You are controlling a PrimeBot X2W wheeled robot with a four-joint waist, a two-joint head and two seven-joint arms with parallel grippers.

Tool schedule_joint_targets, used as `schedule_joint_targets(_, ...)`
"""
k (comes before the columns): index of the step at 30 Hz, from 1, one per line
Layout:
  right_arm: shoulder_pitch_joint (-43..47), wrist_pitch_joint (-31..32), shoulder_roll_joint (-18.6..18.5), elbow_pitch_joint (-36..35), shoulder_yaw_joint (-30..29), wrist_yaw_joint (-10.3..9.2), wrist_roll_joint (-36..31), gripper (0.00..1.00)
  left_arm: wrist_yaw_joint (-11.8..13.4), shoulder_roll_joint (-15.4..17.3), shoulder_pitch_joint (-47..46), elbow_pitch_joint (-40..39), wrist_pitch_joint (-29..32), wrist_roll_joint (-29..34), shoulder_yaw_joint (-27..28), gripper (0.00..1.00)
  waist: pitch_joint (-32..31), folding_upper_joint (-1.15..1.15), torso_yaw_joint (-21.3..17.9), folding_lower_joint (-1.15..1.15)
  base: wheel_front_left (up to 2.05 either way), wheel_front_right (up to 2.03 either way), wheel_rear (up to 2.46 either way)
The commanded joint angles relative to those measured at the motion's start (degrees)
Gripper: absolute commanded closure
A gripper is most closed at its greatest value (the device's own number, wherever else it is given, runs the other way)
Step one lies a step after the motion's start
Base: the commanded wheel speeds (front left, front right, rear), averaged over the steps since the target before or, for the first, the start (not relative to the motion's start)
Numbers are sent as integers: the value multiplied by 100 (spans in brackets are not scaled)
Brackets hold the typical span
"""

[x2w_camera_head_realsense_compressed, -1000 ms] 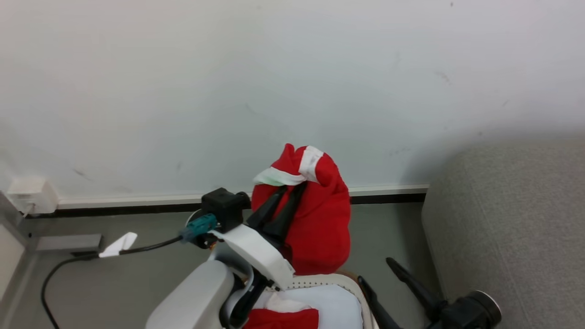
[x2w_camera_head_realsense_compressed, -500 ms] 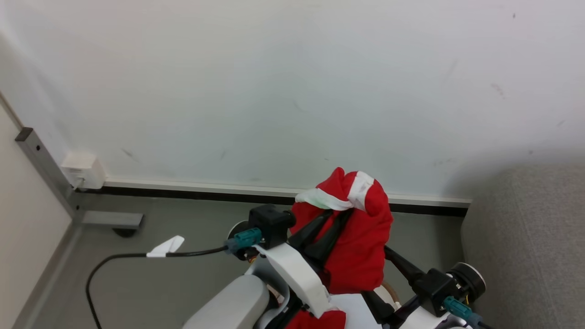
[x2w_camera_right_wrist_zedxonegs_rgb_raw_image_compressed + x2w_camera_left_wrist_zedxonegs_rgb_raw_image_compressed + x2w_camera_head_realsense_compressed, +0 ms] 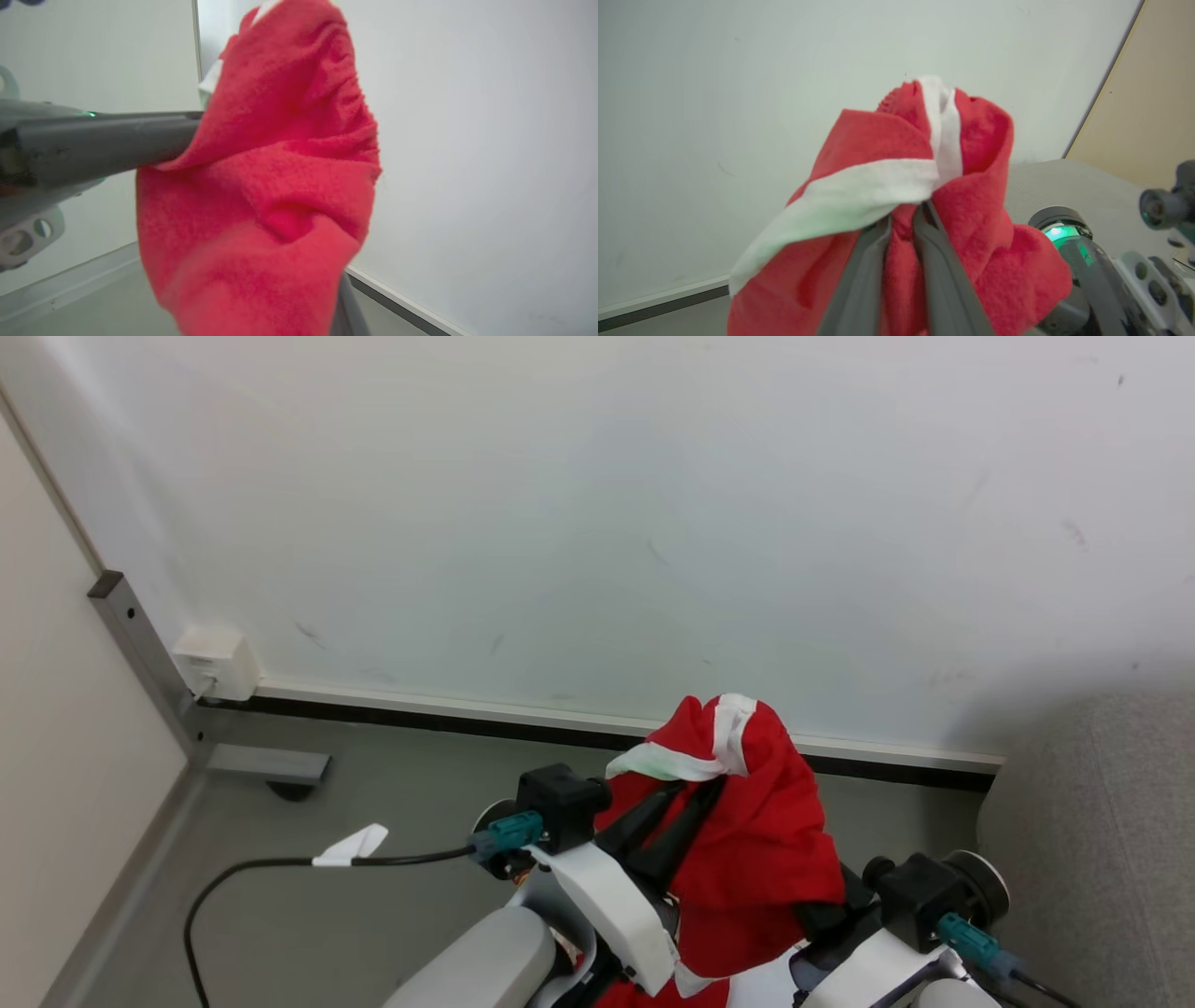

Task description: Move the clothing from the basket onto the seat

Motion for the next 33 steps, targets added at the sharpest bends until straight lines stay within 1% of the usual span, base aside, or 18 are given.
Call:
schedule_joint_targets(1, 95, 3, -27, -42, -47, -10, 62, 100, 18, 15, 31, 30, -39, -40, 20, 100, 6, 0, -33, 0, 0, 0, 0)
schedule_joint_targets(4, 131, 3, 3, -182, -168, -11, 252, 100, 44, 50, 80, 57, -78, -43, 48, 100, 21, 0, -106, 0, 0, 0, 0)
schedule_joint_targets(5, 173, 3, 29, -229, -228, -10, 364, 100, 51, 61, 94, 64, -97, -45, 60, 98, 26, 0, -129, 0, 0, 0, 0)
schedule_joint_targets(6, 214, 3, 51, -293, -292, -10, 449, 100, 58, 71, 110, 72, -114, -52, 71, 73, 32, 0, -150, 0, 0, 0, 0)
schedule_joint_targets(7, 250, 3, 68, -344, -355, -10, 542, 100, 74, 80, 125, 83, -118, -63, 83, 23, 36, 0, -170, 0, 0, 0, 0)
schedule_joint_targets(8, 286, 3, 90, -402, -427, -11, 667, 100, 86, 97, 129, 90, -125, -68, 95, 0, 40, 0, -193, 0, 0, 0, 0)
schedule_joint_targets(13, 465, 3, 127, -647, -794, -10, 1094, 100, 113, 118, 222, 82, -190, -69, 105, 0, 44, 0, -345, 0, 0, 0, 0)
schedule_joint_targets(17, 516, 3, 45, -781, -1068, -11, 1079, 100, 131, 165, 315, 91, -223, -55, 99, 0, 44, 0, -547, 0, 0, 0, 0)
schedule_joint_targets(21, 548, 3, -57, -878, -1315, -10, 1037, 100, 154, 166, 390, 66, -261, -14, 112, 0, 35, 0, -829, 0, 0, 0, 0)
schedule_joint_targets(28, 628, 3, -232, -1017, -1656, -10, 1177, 100, 185, 222, 532, -68, -349, 248, 224, 0, 14, 0, -1515, 0, 0, 0, 0)
schedule_joint_targets(33, 661, 3, -388, -1144, -1872, -10, 1245, 100, 178, 263, 735, -316, -340, 612, 499, 0, 52, 0, -2120, 0, 0, 0, 0)
